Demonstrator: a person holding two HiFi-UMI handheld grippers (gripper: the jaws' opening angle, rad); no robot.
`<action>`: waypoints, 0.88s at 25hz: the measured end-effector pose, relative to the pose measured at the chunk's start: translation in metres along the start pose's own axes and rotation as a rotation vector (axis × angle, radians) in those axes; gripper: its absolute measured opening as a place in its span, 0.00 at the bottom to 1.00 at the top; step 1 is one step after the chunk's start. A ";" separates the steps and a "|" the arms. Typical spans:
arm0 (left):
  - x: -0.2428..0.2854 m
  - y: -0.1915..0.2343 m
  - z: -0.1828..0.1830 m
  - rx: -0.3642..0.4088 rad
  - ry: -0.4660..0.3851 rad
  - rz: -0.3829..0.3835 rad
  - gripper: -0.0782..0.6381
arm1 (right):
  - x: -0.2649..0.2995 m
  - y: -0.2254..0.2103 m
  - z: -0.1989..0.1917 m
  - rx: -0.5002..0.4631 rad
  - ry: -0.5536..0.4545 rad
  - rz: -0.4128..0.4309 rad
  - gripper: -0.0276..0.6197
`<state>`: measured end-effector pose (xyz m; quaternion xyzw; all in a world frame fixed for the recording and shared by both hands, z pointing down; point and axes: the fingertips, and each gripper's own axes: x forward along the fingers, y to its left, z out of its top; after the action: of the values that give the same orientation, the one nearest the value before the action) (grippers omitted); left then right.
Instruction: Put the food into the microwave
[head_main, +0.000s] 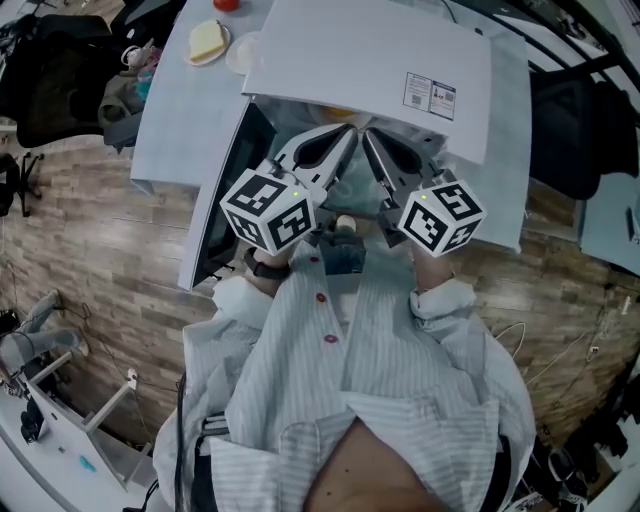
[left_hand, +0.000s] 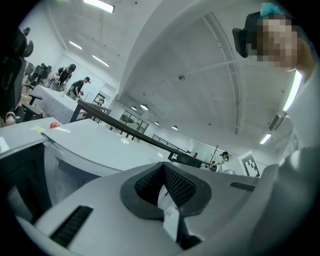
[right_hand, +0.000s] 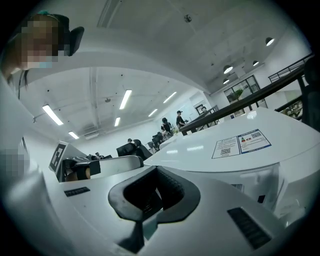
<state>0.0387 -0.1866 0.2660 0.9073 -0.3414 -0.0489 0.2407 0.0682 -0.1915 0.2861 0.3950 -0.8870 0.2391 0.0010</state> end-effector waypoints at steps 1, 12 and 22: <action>0.000 0.000 0.000 -0.002 0.000 0.000 0.12 | 0.000 0.000 0.000 -0.001 0.002 0.000 0.09; 0.001 0.007 -0.008 -0.027 0.014 0.004 0.12 | 0.004 -0.006 -0.008 0.032 0.017 0.002 0.09; 0.002 0.008 -0.013 -0.056 0.021 -0.003 0.12 | 0.005 -0.005 -0.015 0.034 0.038 0.009 0.09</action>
<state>0.0388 -0.1878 0.2813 0.9011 -0.3360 -0.0494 0.2695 0.0653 -0.1915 0.3022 0.3864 -0.8844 0.2615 0.0103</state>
